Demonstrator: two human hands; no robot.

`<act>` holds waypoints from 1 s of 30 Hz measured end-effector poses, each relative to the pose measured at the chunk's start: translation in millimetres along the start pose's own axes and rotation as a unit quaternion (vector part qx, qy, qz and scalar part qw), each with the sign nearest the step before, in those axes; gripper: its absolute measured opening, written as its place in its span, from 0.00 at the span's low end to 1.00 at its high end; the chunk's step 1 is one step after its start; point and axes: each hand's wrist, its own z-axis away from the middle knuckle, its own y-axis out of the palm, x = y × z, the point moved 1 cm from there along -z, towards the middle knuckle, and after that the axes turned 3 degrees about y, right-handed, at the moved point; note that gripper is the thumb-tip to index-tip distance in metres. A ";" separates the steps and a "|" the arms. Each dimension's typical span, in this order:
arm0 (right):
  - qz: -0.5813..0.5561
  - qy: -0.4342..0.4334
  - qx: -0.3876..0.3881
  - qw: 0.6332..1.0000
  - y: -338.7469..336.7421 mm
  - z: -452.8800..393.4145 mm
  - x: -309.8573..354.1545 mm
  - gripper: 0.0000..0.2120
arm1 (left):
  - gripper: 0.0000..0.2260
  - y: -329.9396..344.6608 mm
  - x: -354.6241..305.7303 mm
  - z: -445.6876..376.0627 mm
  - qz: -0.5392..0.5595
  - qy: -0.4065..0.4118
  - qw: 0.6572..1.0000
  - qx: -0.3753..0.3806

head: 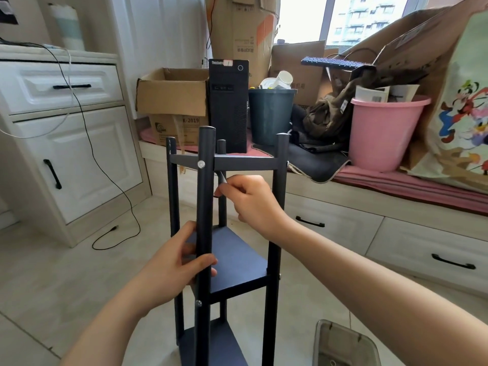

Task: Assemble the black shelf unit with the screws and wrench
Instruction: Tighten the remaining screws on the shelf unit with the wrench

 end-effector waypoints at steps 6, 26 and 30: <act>0.036 -0.041 -0.034 0.998 -3.6 -4.6 3.6 0.09 | 0.11 -0.4 0.1 -1.2 -0.004 -0.003 1.000 0.005; 0.056 -0.124 -0.153 0.979 27.4 -11.7 -13.4 0.08 | 0.14 -2.1 0.1 -2.6 -0.002 0.000 1.000 0.016; 0.042 -0.163 -0.207 0.964 34.3 -16.5 -20.3 0.10 | 0.13 -1.1 1.9 -2.2 -0.003 0.004 1.000 0.020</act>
